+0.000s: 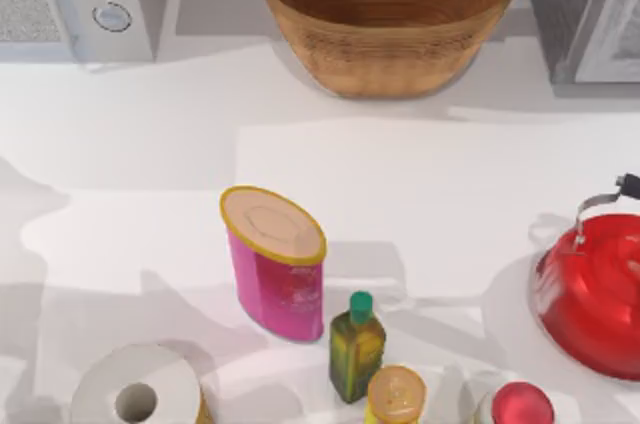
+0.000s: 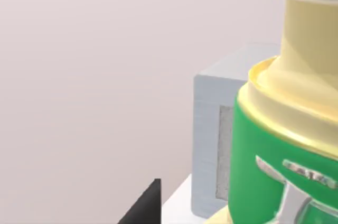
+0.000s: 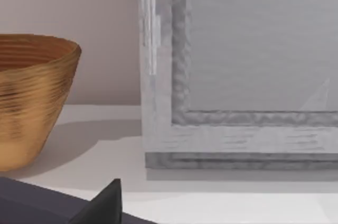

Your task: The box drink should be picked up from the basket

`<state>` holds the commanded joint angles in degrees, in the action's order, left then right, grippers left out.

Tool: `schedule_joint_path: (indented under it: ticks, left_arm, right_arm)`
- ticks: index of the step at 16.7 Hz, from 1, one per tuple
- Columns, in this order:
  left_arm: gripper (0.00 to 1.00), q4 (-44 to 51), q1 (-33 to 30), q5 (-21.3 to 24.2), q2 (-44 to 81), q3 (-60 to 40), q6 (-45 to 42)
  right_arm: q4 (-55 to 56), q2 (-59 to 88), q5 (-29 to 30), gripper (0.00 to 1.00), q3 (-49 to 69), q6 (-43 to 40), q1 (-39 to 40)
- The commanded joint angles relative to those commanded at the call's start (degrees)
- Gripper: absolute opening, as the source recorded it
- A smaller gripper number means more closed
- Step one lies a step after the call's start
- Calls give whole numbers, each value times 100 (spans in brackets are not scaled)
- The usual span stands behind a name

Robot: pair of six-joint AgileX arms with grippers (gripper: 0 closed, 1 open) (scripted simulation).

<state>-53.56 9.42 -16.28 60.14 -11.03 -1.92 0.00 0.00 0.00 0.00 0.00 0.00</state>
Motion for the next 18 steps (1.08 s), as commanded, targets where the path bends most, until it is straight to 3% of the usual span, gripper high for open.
schedule_joint_path:
  ticks: [5,14,18]
  left_arm:
    - [0,-298,18,34,370,35,-40]
    - [0,-2485,276,279,2605,-156,19]
    - [0,-3039,330,376,3211,-172,18]
  right_arm:
    - [0,0,0,100,0,0,0]
    - [0,0,0,100,0,0,0]
    - [0,0,0,100,0,0,0]
